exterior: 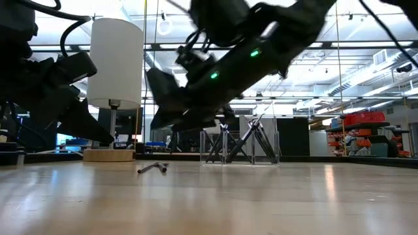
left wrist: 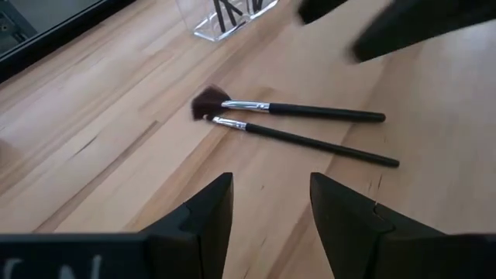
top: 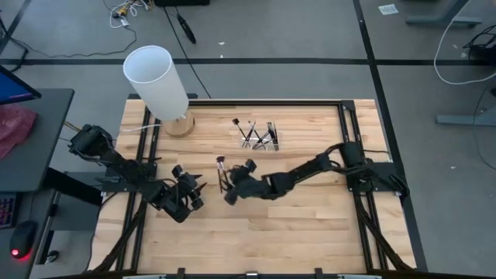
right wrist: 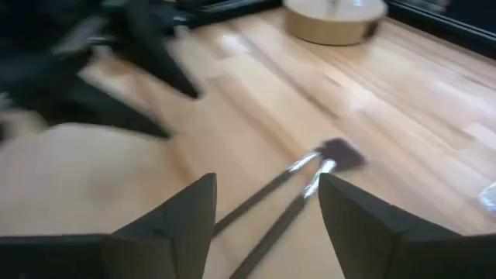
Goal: Put items in baskets/containers
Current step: Put the black highlighter brush into the transparent organizer
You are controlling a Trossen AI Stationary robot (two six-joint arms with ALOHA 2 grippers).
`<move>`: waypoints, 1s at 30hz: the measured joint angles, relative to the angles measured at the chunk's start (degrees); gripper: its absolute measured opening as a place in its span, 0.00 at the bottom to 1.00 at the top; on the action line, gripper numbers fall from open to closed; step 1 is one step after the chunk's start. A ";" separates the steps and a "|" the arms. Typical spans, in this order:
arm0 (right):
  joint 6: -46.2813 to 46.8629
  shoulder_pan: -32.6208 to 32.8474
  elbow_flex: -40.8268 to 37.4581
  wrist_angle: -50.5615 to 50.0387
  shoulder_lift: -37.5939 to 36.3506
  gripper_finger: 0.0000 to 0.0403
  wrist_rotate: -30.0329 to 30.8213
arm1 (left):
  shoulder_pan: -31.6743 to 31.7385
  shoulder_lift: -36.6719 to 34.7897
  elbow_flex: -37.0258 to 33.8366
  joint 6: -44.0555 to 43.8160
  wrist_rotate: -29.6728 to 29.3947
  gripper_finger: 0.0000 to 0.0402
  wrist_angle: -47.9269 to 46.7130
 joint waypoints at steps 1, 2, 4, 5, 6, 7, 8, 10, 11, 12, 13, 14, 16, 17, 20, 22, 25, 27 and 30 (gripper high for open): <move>0.31 -0.66 1.24 -0.87 0.83 0.57 0.19 | 0.00 0.00 -0.02 -0.29 -0.01 0.43 0.07; 0.74 -1.29 2.22 -1.55 1.59 0.57 0.29 | 0.00 0.00 -0.02 -0.51 -0.09 0.43 0.35; 1.13 -2.42 3.76 -2.25 3.05 0.56 0.27 | 0.00 0.00 -0.02 -0.62 -0.37 0.43 0.80; 1.28 -2.91 4.31 -1.97 3.88 0.55 -0.30 | 0.00 0.00 -0.02 -0.59 -0.42 0.43 0.98; 1.25 -3.30 4.54 -2.26 4.44 0.55 -0.67 | 0.00 0.00 -0.02 -0.54 -0.58 0.43 1.02; 1.27 -3.66 4.61 -2.42 5.02 0.54 -0.74 | 0.00 0.00 -0.01 -0.55 -0.87 0.43 1.04; 1.65 -4.01 4.89 -2.14 5.72 0.53 -1.19 | 0.00 0.00 0.00 -0.53 -0.91 0.43 1.10; 3.00 -4.69 4.95 -2.89 6.40 0.52 -2.02 | 0.00 0.00 -0.01 -0.47 -1.31 0.43 1.19; 3.53 -5.05 4.95 -2.58 6.88 0.51 -2.96 | 0.00 0.00 -0.01 -0.46 -1.33 0.43 1.30; 4.05 -5.39 4.97 -2.39 7.33 0.50 -4.12 | 0.00 0.01 -0.01 -0.45 -1.36 0.43 1.31; 4.25 -5.70 4.96 -3.22 7.63 0.49 -5.19 | 0.00 0.00 -0.01 -0.41 -1.45 0.43 1.40; 4.23 -5.89 4.95 -3.33 8.12 0.48 -6.07 | 0.00 0.00 -0.01 -0.44 -1.65 0.43 1.54; 4.05 -6.21 4.96 -3.34 8.55 0.46 -7.38 | 0.00 0.01 0.00 -0.41 -1.88 0.43 1.76; 3.97 -6.27 5.00 -3.78 8.55 0.45 -7.75 | 0.00 0.00 0.00 -0.39 -1.92 0.43 1.87; 2.96 -6.41 5.25 -7.09 8.54 0.40 -7.67 | 0.00 0.00 0.00 -0.39 -1.92 0.43 2.03; 2.44 -6.41 5.35 -10.02 8.38 0.35 -7.96 | 0.00 0.02 0.00 -0.44 -1.90 0.43 2.13; 1.69 -6.41 4.75 -12.82 8.18 0.25 -9.67 | 0.00 0.02 0.00 -0.44 -1.88 0.43 2.18; 1.05 -6.55 2.84 -12.13 7.93 0.18 -11.95 | 0.00 0.02 0.00 -0.46 -1.88 0.43 2.17; 1.94 -6.52 0.00 -8.42 7.67 0.06 -12.99 | 0.00 0.02 0.00 -0.46 -1.88 0.43 2.18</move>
